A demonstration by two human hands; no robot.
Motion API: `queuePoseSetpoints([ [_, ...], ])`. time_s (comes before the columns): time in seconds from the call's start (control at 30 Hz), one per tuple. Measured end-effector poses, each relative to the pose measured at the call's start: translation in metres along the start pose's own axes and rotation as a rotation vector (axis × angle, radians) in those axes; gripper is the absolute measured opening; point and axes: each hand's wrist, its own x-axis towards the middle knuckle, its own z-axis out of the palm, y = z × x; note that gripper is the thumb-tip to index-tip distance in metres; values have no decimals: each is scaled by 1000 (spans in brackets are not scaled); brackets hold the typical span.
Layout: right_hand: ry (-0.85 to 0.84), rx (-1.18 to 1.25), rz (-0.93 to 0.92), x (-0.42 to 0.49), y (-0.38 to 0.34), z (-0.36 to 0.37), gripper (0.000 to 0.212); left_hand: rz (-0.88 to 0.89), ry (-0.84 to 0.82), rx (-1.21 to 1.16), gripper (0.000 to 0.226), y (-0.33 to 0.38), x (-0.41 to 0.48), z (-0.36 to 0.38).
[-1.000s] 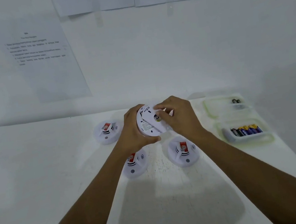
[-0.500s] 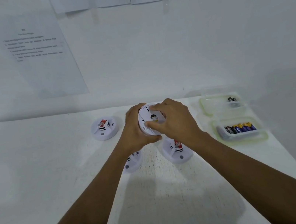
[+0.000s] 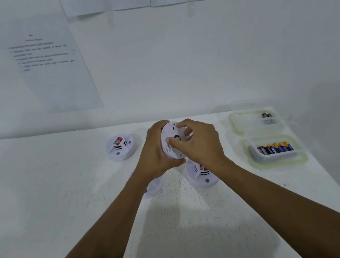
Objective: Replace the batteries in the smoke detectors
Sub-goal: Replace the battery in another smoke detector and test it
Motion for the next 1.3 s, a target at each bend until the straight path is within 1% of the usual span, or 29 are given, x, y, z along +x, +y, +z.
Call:
queuePoseSetpoints([
  [0.03,4,26,24,-1,0,0,52,35,7,22,103,0,-2,-1],
  [0.07,4,50,42,-1,-1,0,51,65,4,12,94,0,-3,-3],
  [0.17,-41,134,85,3,0,-4,47,179,55,64,91,1,1,-6],
  [0.2,-58,167,91,5,0,-6,43,214,64,48,90,5,0,-9],
  [0.27,-101,309,127,10,2,-12,31,274,92,9,81,13,-1,-15],
  [0.3,-141,403,157,12,2,-15,27,305,115,1,80,13,-1,-16],
  [0.33,-189,473,177,12,1,-19,26,312,138,-14,84,13,-1,-17],
  [0.37,-233,516,181,11,-1,-22,28,297,152,-31,90,12,0,-17],
  [0.4,-261,502,156,10,-2,-24,31,281,157,-31,94,12,0,-17],
  [0.47,-287,377,73,7,-7,-27,41,246,167,-3,95,10,0,-16],
  [0.53,-282,285,27,5,-10,-28,49,198,120,-61,95,17,-1,-15],
  [0.6,-250,283,29,5,-9,-29,45,145,51,-126,94,22,-2,-15],
  [0.7,-208,318,52,11,0,-36,30,49,-1,-225,82,24,-6,-21],
  [0.77,-218,410,81,16,12,-42,22,8,-32,-336,65,23,-7,-29],
  [0.83,-238,534,135,18,21,-47,22,-9,-86,-406,53,23,-10,-35],
  [0.93,-203,666,175,15,27,-45,22,-18,-135,-444,53,26,-13,-35],
  [1.0,-178,789,214,9,28,-43,18,-26,-125,-486,54,29,-14,-31],
  [1.07,-194,879,218,1,31,-41,19,-46,-85,-520,55,29,-16,-28],
  [1.1,-214,874,195,-3,33,-40,24,-58,-52,-540,57,27,-18,-27],
  [1.17,-245,756,126,-12,37,-35,36,-66,17,-551,59,24,-21,-23],
  [1.23,-199,607,63,-18,38,-28,45,-48,57,-508,60,21,-22,-19],
  [1.3,-127,538,13,-21,37,-24,47,-26,74,-477,58,20,-23,-17],
])
